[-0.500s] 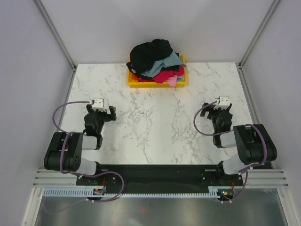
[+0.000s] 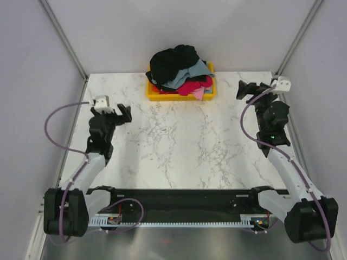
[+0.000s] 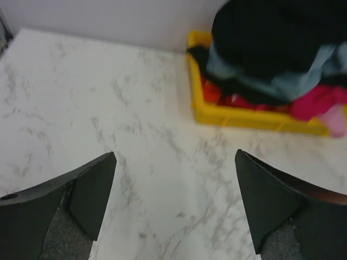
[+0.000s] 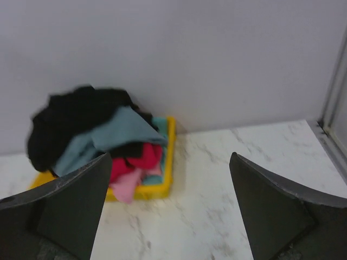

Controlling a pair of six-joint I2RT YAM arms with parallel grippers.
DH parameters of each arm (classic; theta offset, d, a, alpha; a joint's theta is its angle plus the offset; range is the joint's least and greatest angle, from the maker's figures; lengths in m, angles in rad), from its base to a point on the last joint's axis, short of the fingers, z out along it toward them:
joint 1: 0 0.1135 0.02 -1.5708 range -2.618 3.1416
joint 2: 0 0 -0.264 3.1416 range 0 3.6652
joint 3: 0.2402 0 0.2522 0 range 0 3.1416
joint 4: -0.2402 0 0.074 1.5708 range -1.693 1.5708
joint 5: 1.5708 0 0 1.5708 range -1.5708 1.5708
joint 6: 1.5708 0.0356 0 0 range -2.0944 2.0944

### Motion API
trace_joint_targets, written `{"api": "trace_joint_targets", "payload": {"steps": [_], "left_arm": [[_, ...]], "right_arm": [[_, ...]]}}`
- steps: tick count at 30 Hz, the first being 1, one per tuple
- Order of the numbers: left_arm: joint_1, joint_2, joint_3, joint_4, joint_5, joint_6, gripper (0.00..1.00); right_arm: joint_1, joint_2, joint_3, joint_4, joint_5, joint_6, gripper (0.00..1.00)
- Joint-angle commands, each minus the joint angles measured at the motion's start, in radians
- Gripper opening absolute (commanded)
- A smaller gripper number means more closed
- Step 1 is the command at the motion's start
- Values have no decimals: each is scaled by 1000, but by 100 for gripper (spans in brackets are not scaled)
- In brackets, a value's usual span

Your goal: Fold and stack the t-shirts

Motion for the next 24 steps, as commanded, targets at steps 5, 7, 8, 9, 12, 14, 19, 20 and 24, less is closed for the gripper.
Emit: {"api": "trace_joint_targets", "payload": {"steps": [5,7,8,9,12,14,19,20,24], "left_arm": [[54,-102,396,-637,25,-633,100],[60,-61,497,-770,215,-562,100],[59,-46,525,-815,258,-548,100],[60,-47,557,-865,259,-545,100],[52,-64,568,-959,215,-488,100],[40,-43,599,-970,184,-464,100],[-38,110,728,-1007,154,-454,100],[-44,121,744,-1008,149,-454,100],[-76,111,716,-1018,144,-424,97]], "right_arm": [[18,133,283,-295,-316,368,99],[112,235,531,-489,-291,263,99],[151,322,602,-548,-245,230,99],[207,361,670,-580,-222,202,99],[238,508,863,-634,-194,191,99],[243,604,952,-640,-195,211,99],[307,873,1306,-707,-116,144,99],[317,1004,1397,-740,-105,132,99],[347,1335,1913,-867,-24,76,99]]}}
